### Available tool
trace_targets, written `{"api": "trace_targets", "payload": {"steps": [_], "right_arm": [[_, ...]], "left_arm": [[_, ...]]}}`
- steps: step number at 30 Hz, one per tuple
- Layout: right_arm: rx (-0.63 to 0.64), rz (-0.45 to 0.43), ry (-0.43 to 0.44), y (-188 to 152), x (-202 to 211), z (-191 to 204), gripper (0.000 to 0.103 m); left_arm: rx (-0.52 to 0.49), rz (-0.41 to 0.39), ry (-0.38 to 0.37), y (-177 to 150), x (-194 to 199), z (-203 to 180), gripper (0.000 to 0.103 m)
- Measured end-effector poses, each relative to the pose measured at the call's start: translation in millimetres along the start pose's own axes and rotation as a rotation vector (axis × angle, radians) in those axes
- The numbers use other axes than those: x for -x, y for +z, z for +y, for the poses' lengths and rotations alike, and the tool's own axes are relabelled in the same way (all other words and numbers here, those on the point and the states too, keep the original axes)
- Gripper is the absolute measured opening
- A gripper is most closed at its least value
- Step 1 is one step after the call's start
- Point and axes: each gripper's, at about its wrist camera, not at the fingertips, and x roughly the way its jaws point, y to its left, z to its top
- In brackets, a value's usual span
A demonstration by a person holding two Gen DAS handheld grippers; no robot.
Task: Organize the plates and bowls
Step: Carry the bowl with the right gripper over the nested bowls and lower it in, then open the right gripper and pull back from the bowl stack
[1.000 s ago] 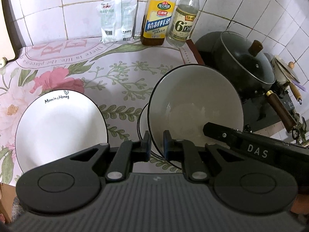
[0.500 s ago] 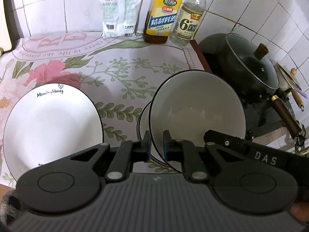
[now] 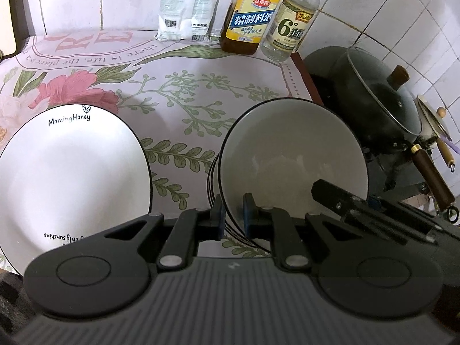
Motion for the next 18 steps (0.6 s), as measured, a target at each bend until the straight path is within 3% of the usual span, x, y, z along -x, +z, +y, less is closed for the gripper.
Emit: {"api": "trace_targets", "payload": {"steps": [7, 10, 13, 18], "right_arm": [[0.049, -0.027, -0.04, -0.5, -1.2, 3.5, 0.023], [0.088, -0.041, -0.069, -1.5, -2.2, 5.7, 0.023], [0.132, -0.057, -0.085, -4.1, -1.4, 6.3, 0.023], [0.102, -0.059, -0.049, -7.0, 0.4, 2.7, 0.023]], "left_arm": [[0.011, 0.003, -0.002, 2.5, -1.1, 1.1, 0.013], [0.017, -0.014, 0.02, 2.9, 0.1, 1.2, 0.021], [0.033, -0.028, 0.022, 4.9, 3.8, 1.8, 0.022], [0.026, -0.033, 0.042, 2.3, 5.4, -0.9, 0.022]]}}
